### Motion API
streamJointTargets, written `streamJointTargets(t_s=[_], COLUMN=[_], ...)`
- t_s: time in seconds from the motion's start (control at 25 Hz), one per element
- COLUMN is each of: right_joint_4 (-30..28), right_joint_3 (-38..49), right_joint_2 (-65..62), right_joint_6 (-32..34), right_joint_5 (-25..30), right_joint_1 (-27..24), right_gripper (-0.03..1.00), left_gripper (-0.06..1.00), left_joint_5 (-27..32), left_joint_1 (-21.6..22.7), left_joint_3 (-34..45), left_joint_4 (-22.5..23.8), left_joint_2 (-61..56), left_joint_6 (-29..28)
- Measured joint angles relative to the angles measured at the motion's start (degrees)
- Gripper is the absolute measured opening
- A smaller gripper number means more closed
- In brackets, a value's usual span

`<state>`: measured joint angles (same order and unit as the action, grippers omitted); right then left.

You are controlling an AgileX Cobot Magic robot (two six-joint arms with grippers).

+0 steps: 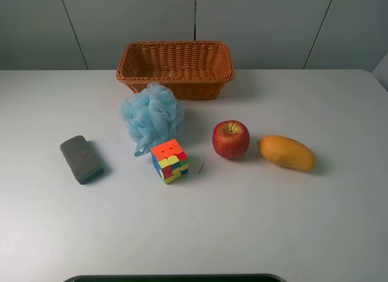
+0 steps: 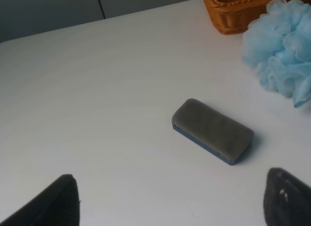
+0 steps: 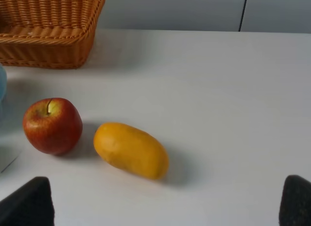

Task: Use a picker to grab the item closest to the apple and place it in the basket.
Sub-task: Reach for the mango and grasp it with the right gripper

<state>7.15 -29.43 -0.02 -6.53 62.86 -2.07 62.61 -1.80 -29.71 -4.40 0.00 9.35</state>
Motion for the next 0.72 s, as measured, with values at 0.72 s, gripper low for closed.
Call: streamJointTargets(t_s=[0.72], right_joint_4=[5.19], right_joint_3=[-1.29], right_joint_2=[0.96], right_joint_6=[-0.6], right_joint_5=[1.02], right_joint_1=[0.0], right_gripper=[0.7], left_gripper=[0.73], left_joint_5=[0.0], left_joint_1=[0.0], left_joint_3=[0.0], left_joint_4=[0.0], left_joint_2=[0.0], left_joint_6=[0.0])
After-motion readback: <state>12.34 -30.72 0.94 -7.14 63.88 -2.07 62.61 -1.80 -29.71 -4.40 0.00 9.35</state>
